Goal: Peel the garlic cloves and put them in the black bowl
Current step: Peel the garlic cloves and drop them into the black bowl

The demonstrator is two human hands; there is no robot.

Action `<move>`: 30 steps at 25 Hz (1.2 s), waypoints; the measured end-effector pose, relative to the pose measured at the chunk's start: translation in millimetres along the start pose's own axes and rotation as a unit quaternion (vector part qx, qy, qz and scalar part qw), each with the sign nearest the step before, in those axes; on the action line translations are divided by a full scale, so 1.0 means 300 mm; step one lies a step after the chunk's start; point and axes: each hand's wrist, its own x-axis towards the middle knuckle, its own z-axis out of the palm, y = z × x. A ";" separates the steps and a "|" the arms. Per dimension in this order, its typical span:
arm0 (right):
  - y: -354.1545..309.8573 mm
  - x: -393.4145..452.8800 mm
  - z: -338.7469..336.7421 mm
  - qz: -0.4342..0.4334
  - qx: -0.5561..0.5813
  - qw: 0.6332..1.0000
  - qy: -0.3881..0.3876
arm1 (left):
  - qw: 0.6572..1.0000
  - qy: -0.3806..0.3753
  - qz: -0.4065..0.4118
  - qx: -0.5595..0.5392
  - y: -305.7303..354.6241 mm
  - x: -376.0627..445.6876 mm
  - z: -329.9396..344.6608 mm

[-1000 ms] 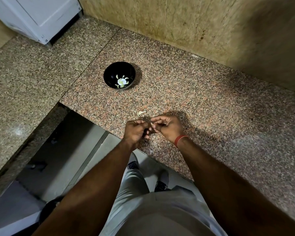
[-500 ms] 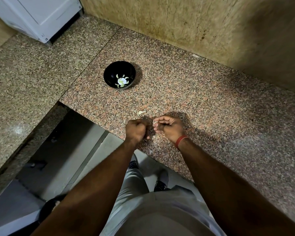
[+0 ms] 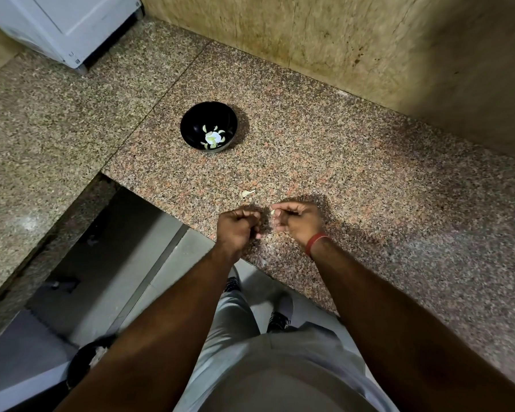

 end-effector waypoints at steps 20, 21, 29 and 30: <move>0.144 -0.086 0.041 -0.287 -0.503 0.805 -0.135 | 0.983 0.075 0.077 0.147 -0.162 -0.075 -0.113; 0.154 -0.104 0.047 -0.293 -0.503 0.798 -0.155 | 0.984 0.077 0.080 0.142 -0.167 -0.084 -0.114; 0.238 -0.180 0.014 -0.207 -0.400 0.890 -0.075 | 0.987 0.068 0.111 0.099 -0.173 -0.121 -0.118; 0.244 -0.182 0.030 -0.201 -0.401 0.891 -0.062 | 0.987 0.069 0.109 0.097 -0.175 -0.118 -0.119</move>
